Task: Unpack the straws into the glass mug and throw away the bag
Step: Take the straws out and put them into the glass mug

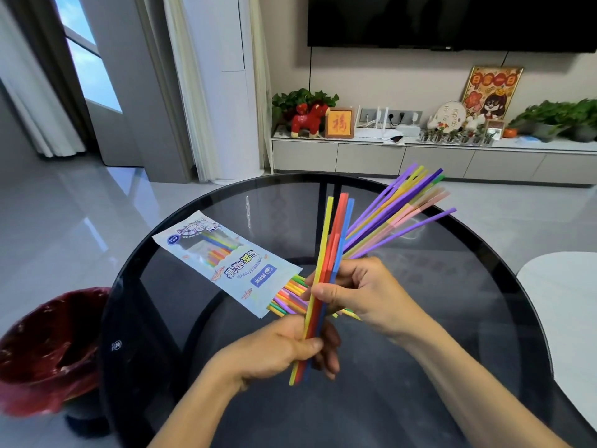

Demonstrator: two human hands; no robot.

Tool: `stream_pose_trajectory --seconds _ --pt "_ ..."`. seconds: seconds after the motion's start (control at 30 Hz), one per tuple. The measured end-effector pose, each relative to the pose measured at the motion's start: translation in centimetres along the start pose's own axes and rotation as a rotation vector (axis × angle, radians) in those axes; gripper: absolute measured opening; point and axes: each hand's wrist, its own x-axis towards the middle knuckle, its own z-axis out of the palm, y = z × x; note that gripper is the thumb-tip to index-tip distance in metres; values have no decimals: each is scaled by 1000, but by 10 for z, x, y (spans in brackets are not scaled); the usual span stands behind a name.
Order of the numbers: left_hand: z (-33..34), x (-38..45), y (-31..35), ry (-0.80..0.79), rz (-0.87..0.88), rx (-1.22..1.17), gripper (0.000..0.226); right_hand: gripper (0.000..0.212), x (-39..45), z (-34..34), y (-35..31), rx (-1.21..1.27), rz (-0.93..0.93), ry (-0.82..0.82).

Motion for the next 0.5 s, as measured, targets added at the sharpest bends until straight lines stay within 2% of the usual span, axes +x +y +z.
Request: stream_pose_trajectory --seconds 0.07,0.13,0.23,0.3,0.4,0.5 --pt "-2 0 3 107 -12 -4 18 10 3 -1 -3 59 -14 124" --pt "-6 0 5 337 34 24 19 9 8 -8 -10 156 -65 317" --pt "-13 -3 13 723 108 -3 15 4 16 -32 -21 334 -167 694" --pt "-17 -4 13 877 117 -29 16 6 19 -48 -23 342 -218 896" --pt "-16 -2 10 917 101 14 17 11 24 -57 -13 249 -228 1022" --pt "-10 1 10 862 94 86 16 14 33 -51 5 55 -191 1038"
